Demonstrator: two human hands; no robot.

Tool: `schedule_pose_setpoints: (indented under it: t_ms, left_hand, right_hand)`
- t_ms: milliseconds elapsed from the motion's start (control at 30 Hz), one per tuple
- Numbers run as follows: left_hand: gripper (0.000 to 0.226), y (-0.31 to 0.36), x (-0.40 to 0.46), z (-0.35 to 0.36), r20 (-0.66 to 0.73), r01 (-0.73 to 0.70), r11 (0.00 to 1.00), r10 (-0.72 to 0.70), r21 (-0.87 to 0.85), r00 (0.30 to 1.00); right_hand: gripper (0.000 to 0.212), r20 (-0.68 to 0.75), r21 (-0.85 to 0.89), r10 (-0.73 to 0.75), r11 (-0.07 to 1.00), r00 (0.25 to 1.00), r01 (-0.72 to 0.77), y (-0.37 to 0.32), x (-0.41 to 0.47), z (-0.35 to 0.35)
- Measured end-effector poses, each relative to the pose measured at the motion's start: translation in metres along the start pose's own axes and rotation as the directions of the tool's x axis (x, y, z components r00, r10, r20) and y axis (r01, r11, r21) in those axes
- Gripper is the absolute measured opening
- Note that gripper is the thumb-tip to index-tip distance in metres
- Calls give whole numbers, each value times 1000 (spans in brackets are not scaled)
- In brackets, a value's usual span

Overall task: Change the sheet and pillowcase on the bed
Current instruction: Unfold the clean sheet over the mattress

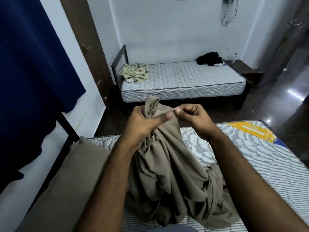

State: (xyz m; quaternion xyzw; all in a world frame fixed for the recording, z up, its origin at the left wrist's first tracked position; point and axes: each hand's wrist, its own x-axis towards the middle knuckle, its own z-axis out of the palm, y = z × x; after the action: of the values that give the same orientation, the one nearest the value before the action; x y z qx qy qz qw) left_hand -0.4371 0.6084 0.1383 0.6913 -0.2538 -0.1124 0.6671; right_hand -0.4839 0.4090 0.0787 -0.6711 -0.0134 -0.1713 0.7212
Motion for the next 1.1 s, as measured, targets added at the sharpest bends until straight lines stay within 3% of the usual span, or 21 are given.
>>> schedule_pose_setpoints:
  t_ms: [67,133,200,267,400,467,567,633,700,767,833,900,1000,1100]
  left_hand:
    - [27,-2,1,-2,64,13,1000,-14,8,998]
    - [23,-6,4,0,7,4,998,-5,68,1000]
    - [17,-9,8,4,-103,0,997,8,82,995]
    - [12,-10,12,4,-175,3,1000,-6,-21,985]
    - [23,-10,15,0,-302,-18,994,-15,-108,953]
    - [22,-12,15,-1,-317,-13,994,-21,-105,948]
    - [19,-15,15,-2,-276,-12,998,-6,-64,961]
    - [17,-14,14,-5,-288,-17,999,7,-30,958]
    - [15,-13,13,-11,-303,-33,999,43,39,952]
    - [23,-16,13,-15,-245,-56,993,80,104,966]
    - [39,-18,12,-13,-62,-61,991,69,121,996]
    - [51,-20,8,-6,155,-53,993,36,107,987]
    - [44,-17,5,-3,311,-44,986,-9,164,950]
    - [19,-17,11,-12,69,-68,971,53,228,996]
  right_hand:
    - [23,-150,-109,-111,989,982,95,-10,7,-3]
    - [23,-220,-334,-304,916,927,221,-22,12,2]
    - [23,-220,-426,-405,858,888,286,-31,12,17]
    - [20,-119,-454,-405,834,907,312,-29,10,22]
    - [13,151,-301,-126,939,980,167,-4,1,11]
    - [15,275,-266,8,962,962,68,5,-4,9]
    - [36,391,-233,160,970,907,-71,13,-7,7]
    - [57,432,-297,256,946,865,-132,12,-5,-2]
    - [51,393,-477,321,872,862,-107,4,-1,-7]
    - [29,273,-709,182,702,945,70,-5,9,-10]
    - [9,117,-795,-152,578,982,184,-15,16,-2]
    - [15,-13,-731,-348,643,938,229,-22,15,19]
    - [29,-4,-469,-318,838,948,279,-26,7,46]
    - [23,77,-333,-231,911,970,243,-22,7,42]
